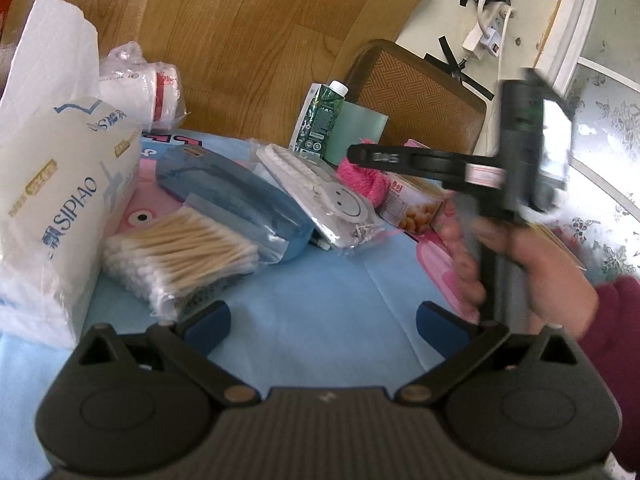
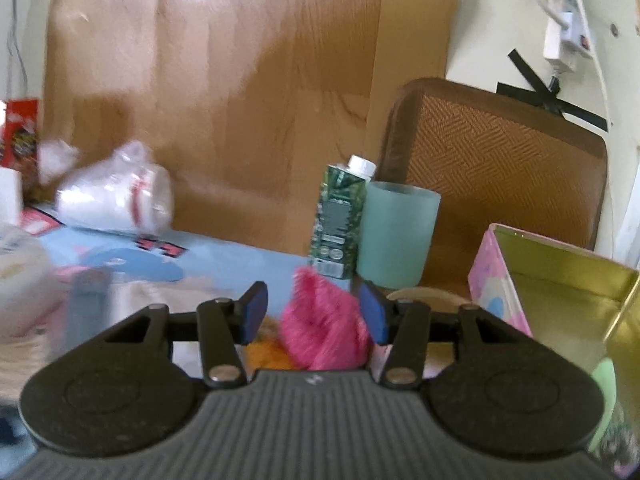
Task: Organize soft objects
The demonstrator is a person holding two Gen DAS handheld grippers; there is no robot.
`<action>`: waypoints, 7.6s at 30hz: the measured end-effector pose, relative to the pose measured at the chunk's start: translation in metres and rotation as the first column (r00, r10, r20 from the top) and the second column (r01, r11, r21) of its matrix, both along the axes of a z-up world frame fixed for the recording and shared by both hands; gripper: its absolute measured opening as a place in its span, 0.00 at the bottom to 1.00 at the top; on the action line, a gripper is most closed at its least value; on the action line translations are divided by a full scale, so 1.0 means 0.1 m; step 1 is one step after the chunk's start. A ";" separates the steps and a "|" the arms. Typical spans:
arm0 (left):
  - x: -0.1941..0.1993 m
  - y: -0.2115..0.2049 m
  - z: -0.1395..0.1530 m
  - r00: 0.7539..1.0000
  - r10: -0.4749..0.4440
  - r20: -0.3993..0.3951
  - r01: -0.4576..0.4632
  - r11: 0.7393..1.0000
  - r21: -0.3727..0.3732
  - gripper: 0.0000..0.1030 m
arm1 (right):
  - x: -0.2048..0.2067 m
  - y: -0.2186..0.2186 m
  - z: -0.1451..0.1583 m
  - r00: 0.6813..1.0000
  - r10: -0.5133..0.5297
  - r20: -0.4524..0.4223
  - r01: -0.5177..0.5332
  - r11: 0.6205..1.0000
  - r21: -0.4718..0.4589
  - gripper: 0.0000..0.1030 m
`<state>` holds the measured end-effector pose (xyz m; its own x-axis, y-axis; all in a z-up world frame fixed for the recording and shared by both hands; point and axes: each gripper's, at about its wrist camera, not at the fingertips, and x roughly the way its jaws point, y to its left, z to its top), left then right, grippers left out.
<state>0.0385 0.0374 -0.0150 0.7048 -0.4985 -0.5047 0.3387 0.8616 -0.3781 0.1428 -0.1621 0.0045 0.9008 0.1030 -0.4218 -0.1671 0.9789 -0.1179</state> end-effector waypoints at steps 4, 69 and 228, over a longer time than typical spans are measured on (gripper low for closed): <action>0.01 0.02 -0.01 1.000 -0.002 -0.002 0.002 1.000 -0.011 1.00 | 0.19 0.06 -0.09 0.998 0.034 -0.043 -0.037 0.997 -0.075 0.26; 0.04 0.22 -0.04 0.999 0.023 -0.034 -0.027 0.988 -0.150 1.00 | -2.00 -0.47 -0.07 0.961 0.272 -0.043 -0.260 0.949 0.180 0.79; -0.24 -0.18 0.14 0.975 0.020 0.220 -0.062 0.981 0.185 1.00 | -0.75 -0.15 -0.16 0.966 0.172 -0.193 -0.124 0.963 0.241 0.69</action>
<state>0.0147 0.0191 -0.0008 0.8252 -0.3768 -0.4207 0.3573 0.9252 -0.1278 0.0677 -0.1774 -0.0112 0.7616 0.3423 -0.5503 -0.3092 0.9382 0.1555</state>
